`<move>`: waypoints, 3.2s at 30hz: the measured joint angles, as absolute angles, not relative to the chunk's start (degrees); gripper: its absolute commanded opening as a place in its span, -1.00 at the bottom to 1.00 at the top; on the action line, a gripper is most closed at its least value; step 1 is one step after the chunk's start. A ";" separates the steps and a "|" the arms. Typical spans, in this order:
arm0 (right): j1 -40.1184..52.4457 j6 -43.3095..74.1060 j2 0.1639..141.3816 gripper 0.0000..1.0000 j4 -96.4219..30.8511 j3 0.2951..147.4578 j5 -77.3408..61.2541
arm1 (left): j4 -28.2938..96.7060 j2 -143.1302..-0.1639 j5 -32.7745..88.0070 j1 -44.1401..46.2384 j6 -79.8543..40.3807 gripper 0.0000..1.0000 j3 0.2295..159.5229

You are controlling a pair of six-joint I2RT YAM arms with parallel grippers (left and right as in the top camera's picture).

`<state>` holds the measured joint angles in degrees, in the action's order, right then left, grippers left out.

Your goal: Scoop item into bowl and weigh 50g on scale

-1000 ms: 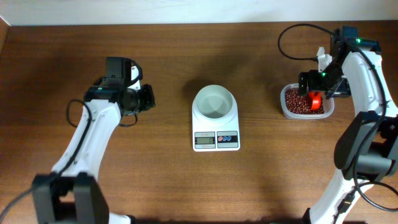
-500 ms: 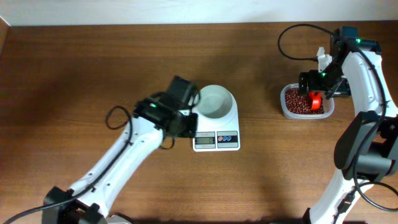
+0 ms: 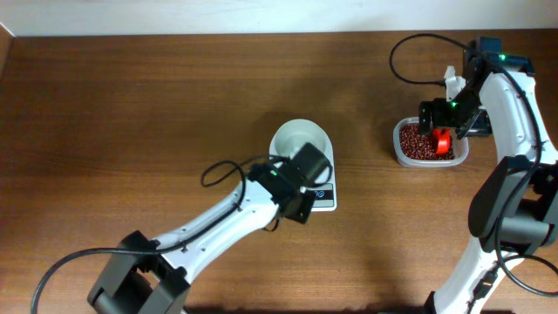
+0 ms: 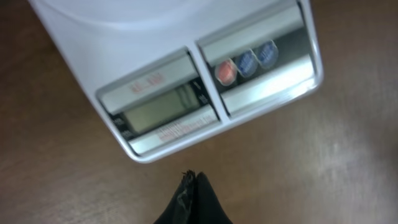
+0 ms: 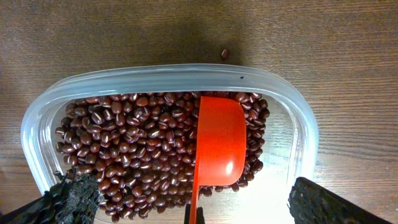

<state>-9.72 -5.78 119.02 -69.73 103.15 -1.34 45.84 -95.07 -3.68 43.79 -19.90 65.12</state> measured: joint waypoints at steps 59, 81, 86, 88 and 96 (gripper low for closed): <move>-9.72 -6.17 119.17 0.43 -72.66 107.81 -1.74 | 49.93 -95.07 -3.68 46.06 -16.93 0.98 65.04; -9.69 -5.13 119.24 -0.88 -71.40 103.68 -1.50 | 49.93 -95.07 -3.68 46.06 -16.93 0.98 65.01; -9.69 -5.10 119.24 -0.92 -73.49 103.68 -1.50 | 49.93 -95.07 -3.66 46.06 -16.93 0.98 65.01; -9.69 -5.13 119.24 -0.92 -73.32 103.68 -1.50 | 49.91 -95.07 -3.68 46.06 -16.93 0.98 65.01; -9.85 -5.17 119.22 -0.92 -68.49 102.72 -1.52 | 49.91 -95.07 -3.68 46.06 -16.93 0.98 65.01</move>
